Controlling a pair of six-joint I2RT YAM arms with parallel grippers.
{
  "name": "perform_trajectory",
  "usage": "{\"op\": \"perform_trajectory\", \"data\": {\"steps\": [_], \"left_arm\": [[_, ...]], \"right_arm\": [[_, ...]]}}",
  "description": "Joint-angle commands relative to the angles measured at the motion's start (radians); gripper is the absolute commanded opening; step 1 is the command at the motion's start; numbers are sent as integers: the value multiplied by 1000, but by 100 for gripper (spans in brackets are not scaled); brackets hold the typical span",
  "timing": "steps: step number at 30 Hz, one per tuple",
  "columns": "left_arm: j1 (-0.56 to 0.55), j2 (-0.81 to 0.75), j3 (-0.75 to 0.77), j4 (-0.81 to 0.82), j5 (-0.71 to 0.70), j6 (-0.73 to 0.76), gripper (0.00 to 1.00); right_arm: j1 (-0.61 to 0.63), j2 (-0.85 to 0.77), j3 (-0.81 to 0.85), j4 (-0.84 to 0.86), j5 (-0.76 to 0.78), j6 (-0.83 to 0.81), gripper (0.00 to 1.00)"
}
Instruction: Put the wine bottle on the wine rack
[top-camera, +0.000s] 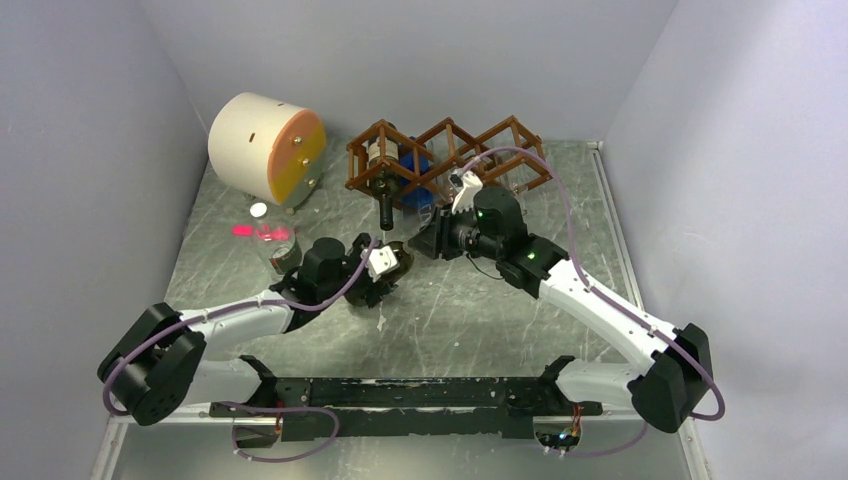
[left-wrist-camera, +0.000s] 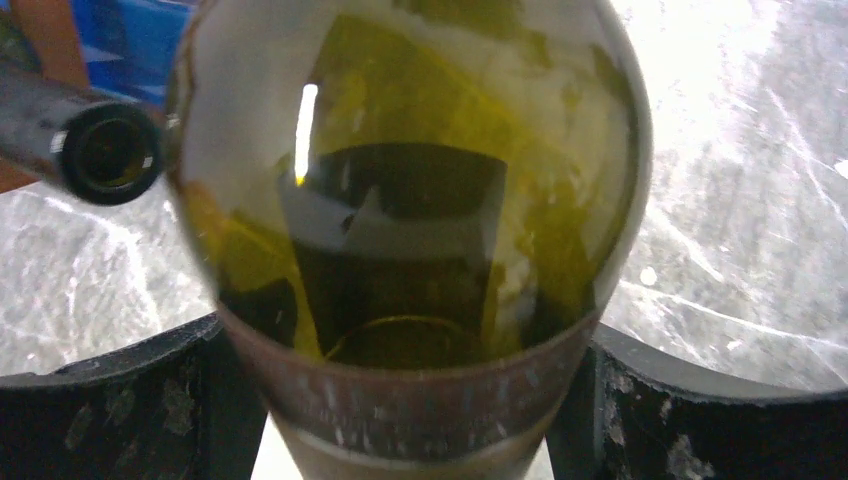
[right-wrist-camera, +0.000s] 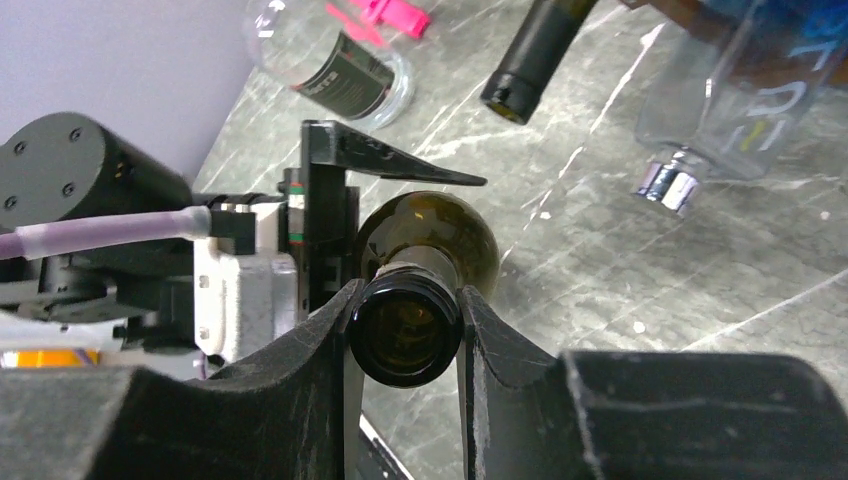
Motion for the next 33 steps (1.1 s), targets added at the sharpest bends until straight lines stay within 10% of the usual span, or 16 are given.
{"op": "perform_trajectory", "data": {"steps": [1,5,11,18,25,33], "left_arm": [[-7,-6,18,-50,40,48,86],[-9,-48,-1,-32,48,44,65],[-19,-140,2,-38,10,70,8],[-45,-227,174,-353,-62,249,7],[-44,-236,367,-551,-165,649,7],[-47,-224,411,-421,-212,989,7]], "right_arm": [[17,-31,84,24,-145,-19,0],[17,-32,97,-12,-108,-35,0],[18,-50,103,-40,-42,-15,6],[17,-151,93,-16,-33,-18,67],[17,-146,236,-194,-71,-116,72],[18,-119,358,-414,-47,-284,72]]}}
